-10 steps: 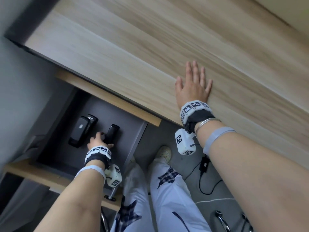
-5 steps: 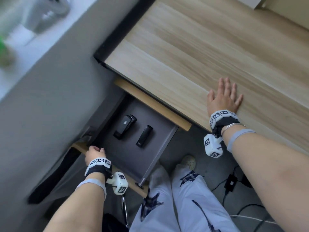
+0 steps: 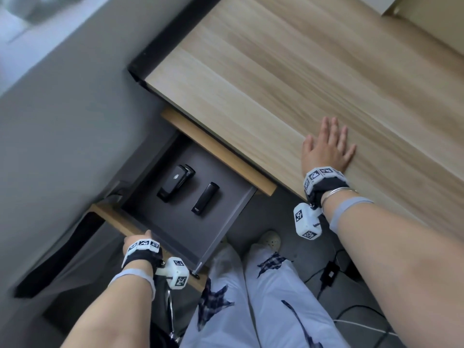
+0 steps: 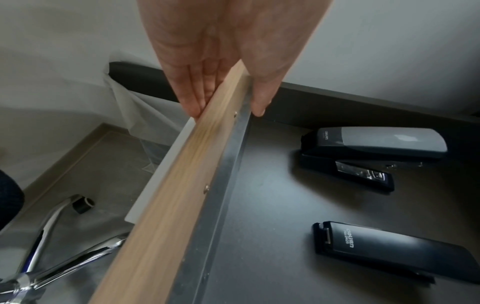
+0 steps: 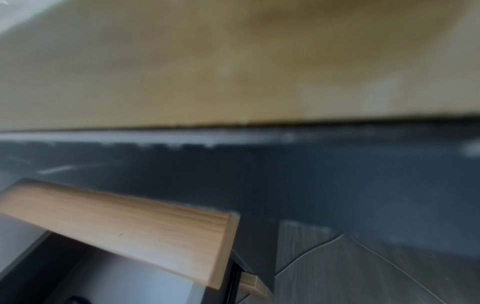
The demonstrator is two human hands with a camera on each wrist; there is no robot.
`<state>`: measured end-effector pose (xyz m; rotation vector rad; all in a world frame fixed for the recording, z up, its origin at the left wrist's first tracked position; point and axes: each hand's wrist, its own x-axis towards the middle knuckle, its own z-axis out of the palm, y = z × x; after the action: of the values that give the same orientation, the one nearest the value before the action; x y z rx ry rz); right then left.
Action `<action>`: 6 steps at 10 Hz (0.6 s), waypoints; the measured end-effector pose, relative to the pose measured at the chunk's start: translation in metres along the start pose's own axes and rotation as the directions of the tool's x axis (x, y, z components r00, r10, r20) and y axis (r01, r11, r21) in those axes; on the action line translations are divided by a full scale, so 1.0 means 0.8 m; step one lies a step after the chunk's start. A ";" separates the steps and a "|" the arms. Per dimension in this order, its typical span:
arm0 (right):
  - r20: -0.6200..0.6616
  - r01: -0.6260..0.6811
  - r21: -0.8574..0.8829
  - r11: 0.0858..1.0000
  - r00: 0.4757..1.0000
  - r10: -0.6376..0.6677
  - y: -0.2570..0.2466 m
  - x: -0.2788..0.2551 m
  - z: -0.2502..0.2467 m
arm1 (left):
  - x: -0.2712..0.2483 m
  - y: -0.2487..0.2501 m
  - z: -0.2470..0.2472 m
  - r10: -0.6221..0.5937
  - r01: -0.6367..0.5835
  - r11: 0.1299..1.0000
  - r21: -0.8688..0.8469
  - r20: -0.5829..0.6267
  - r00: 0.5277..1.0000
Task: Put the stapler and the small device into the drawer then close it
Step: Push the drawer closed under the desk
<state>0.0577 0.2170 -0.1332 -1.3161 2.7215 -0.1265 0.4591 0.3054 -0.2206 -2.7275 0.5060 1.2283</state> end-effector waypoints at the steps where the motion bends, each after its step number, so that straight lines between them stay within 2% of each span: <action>1: -0.004 0.003 -0.004 1.000 1.000 -0.003 0.001 0.000 -0.001 | -0.003 0.018 -0.002 -0.004 0.003 0.998 -0.061 -0.004 1.000; 2: -0.005 0.008 -0.003 1.000 1.000 -0.008 0.001 0.000 -0.001 | -0.013 0.039 0.006 0.097 -0.092 0.992 -0.090 0.042 0.994; 4: -0.003 0.008 -0.006 1.000 1.000 -0.008 0.001 0.000 -0.001 | -0.036 0.098 0.013 0.149 -0.155 0.985 0.079 0.080 0.986; 6: -0.009 0.010 -0.006 1.000 1.000 -0.010 0.000 0.000 -0.001 | -0.048 0.154 0.030 0.309 -0.326 0.935 0.142 0.129 0.942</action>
<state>0.0574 0.2172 -0.1327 -1.3348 2.7253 -0.1260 0.3761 0.2054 -0.2034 -2.4963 1.0193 1.3226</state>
